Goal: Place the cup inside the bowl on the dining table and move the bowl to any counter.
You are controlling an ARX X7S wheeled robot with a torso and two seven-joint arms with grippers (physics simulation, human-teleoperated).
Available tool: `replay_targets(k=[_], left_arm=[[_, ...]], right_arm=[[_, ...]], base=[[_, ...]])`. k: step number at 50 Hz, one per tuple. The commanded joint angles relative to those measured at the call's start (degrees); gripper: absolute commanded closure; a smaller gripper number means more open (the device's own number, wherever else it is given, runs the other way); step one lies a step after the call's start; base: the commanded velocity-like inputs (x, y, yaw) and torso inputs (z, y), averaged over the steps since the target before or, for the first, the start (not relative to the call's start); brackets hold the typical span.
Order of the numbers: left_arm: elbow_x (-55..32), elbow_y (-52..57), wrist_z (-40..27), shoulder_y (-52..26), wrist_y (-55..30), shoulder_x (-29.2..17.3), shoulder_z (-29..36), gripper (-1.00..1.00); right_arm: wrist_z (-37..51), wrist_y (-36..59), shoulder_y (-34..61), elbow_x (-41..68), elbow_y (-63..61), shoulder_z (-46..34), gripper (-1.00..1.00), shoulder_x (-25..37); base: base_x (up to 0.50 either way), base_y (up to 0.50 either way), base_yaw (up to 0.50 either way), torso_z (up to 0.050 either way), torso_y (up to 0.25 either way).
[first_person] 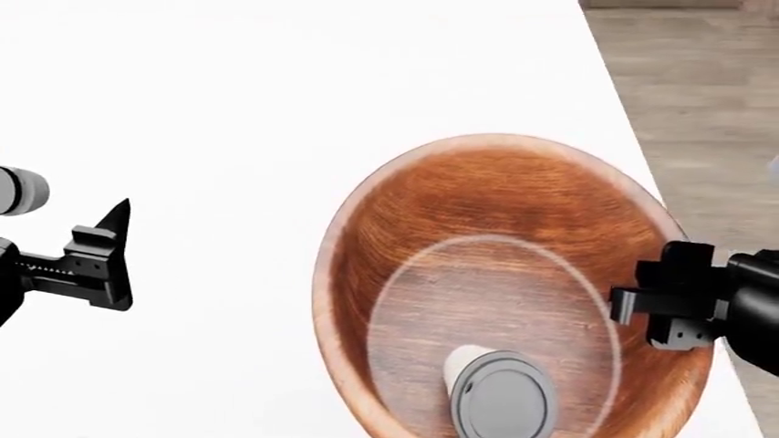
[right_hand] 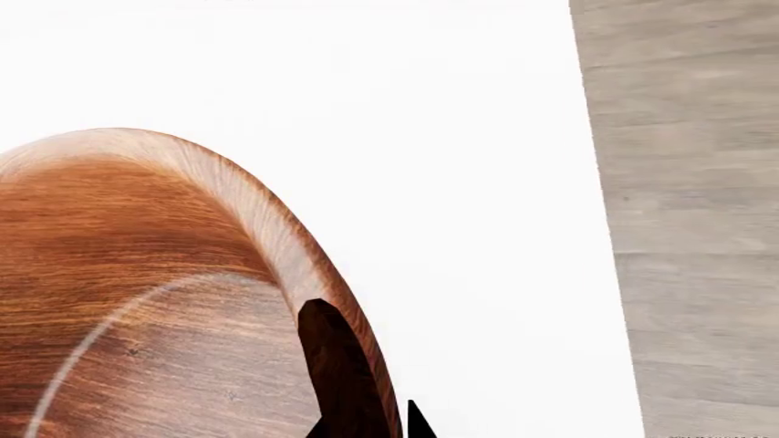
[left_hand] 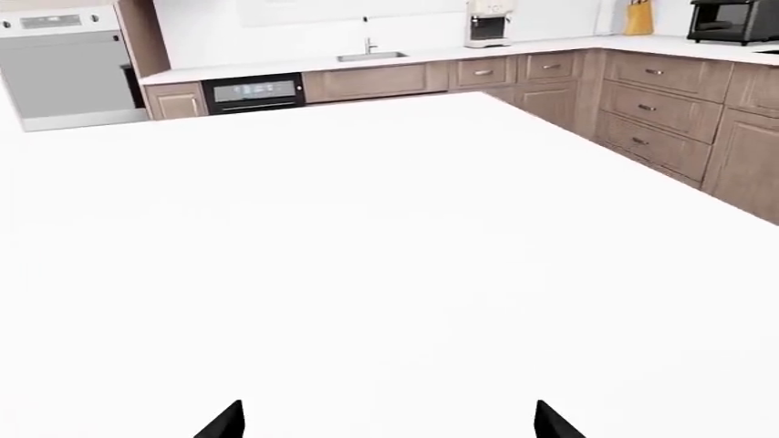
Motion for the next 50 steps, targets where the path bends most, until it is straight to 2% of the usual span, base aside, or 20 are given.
replay_targets(k=[1, 50], left_arm=[[0.05, -0.35, 0.22, -0.05, 0.27, -0.16, 0.12, -1.00], [-0.32, -0.10, -0.31, -0.34, 0.29, -0.18, 0.85, -1.00]], right_arm=[[-1.31, -0.43, 0.37, -0.53, 0.14, 0.29, 1.00, -0.62], [-1.21, -2.26, -2.49, 1.18, -1.65, 1.52, 1.00, 1.65]], base=[[0.00, -0.50, 0.00, 0.000, 0.000], [0.00, -0.50, 0.00, 0.000, 0.000]])
